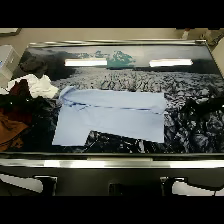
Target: Fold the clothes and pants, and hang the long-sleeved shirts on hangers.
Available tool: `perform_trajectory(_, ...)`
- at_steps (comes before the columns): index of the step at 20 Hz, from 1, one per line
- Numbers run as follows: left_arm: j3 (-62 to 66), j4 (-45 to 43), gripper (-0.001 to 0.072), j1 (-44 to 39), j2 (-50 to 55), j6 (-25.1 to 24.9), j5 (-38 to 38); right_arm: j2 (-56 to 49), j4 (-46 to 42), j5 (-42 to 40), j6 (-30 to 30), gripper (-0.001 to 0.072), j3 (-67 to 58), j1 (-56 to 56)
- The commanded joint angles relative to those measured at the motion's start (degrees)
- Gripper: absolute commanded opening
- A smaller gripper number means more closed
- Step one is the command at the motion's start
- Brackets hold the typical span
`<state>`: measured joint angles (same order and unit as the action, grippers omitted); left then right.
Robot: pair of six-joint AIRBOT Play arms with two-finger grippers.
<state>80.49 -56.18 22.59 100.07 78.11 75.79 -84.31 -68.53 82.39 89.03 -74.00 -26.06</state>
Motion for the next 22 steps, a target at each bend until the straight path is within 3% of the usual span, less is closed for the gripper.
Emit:
perform_trajectory(1, 0.4, 1.7, 0.0404, -0.9, 4.0, -4.3, 0.1, 0.0, -0.9, 5.3, -1.6, 0.0496, 0.6, -0.4)
perform_trajectory(3, 0.5, 2.1, 0.0408, -2.5, 5.3, -7.6, 0.2, 0.0, -0.9, 5.8, -1.6, 0.0496, 0.6, -0.4)
perform_trajectory(5, 0.5, 2.2, 0.0511, -4.1, 6.0, -9.1, 0.6, 0.0, -0.9, 6.5, -1.6, 0.0496, 0.6, -0.4)
perform_trajectory(8, 0.4, 2.2, 0.0491, -6.8, 6.3, -10.7, 1.3, 0.0, -0.9, 7.3, -1.6, 0.0496, 0.6, -0.4)
perform_trajectory(9, 0.5, 2.2, 0.0471, -7.4, 6.3, -10.7, 1.2, 0.0, -0.9, 7.4, -1.6, 0.0496, 0.6, -0.4)
perform_trajectory(10, 0.5, 2.2, 0.0385, -7.8, 6.3, -10.6, 0.5, 0.0, -1.0, 7.6, -1.7, 0.0496, 0.7, -0.4)
perform_trajectory(12, 0.5, 2.2, 0.0032, -8.2, 6.3, -10.4, 0.3, 0.0, -1.7, 7.8, -1.7, 0.0493, 0.7, -0.4)
perform_trajectory(16, 0.5, 1.7, 0.0020, -7.8, 5.1, -9.6, 1.6, 0.0, -1.3, 8.7, -3.0, 0.0506, 7.1, -0.4)
perform_trajectory(22, 0.5, 1.8, 0.0020, -8.1, 3.3, -7.4, 2.4, 0.1, 6.6, 0.2, -6.6, 0.0514, 24.4, -0.4)
